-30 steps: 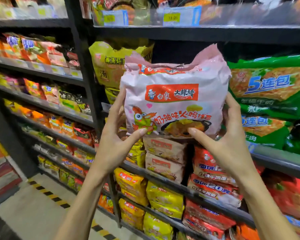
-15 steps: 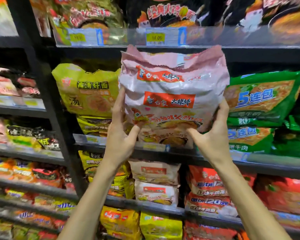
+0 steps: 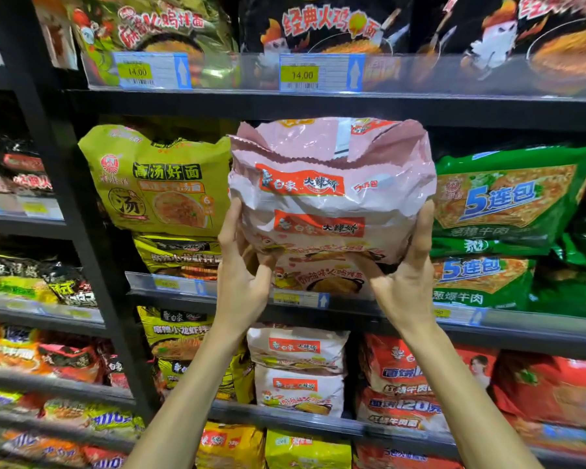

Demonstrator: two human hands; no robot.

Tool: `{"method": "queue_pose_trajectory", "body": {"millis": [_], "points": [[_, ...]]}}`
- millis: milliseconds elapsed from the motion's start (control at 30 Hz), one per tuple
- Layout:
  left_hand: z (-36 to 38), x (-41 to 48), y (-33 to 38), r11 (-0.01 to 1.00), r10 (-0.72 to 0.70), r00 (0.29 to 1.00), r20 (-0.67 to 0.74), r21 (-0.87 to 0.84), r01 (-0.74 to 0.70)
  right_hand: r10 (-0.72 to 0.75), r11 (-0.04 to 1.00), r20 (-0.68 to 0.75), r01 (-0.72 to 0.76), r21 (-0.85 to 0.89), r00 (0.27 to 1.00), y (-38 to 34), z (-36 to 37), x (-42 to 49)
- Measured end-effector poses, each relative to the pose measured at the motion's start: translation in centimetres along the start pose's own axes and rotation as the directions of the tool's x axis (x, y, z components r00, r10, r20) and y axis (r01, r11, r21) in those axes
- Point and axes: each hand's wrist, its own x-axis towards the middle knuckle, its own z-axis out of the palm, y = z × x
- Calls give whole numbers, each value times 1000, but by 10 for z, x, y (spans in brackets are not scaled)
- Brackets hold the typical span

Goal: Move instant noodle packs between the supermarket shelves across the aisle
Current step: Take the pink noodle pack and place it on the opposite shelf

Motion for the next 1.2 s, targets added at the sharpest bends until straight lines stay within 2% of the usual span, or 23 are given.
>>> {"method": "queue_pose_trajectory", "body": {"millis": [267,433,600,767,967,1200], "points": [[6,9,-22,998,-25,998,-65,63,29,-98,995,-51,99,24,994,12,19,11],[6,12,-34,989,-45,997,-68,137,54,-43,999,-30,44,17,999,19,26,8],[1,17,-34,977,-55,998,31,206,48,123,992,54,-123,-5,991,22,23,16],[-3,19,-41,959,-82,995,53,276,64,215,977,93,-212,-33,972,22,23,16],[-2,33,-32,907,-132,987,90,414,83,281,951,90,-264,-163,955,12,19,36],[4,29,-30,935,-82,996,33,348,65,325,933,65,-309,-186,943,2,20,39]]}}
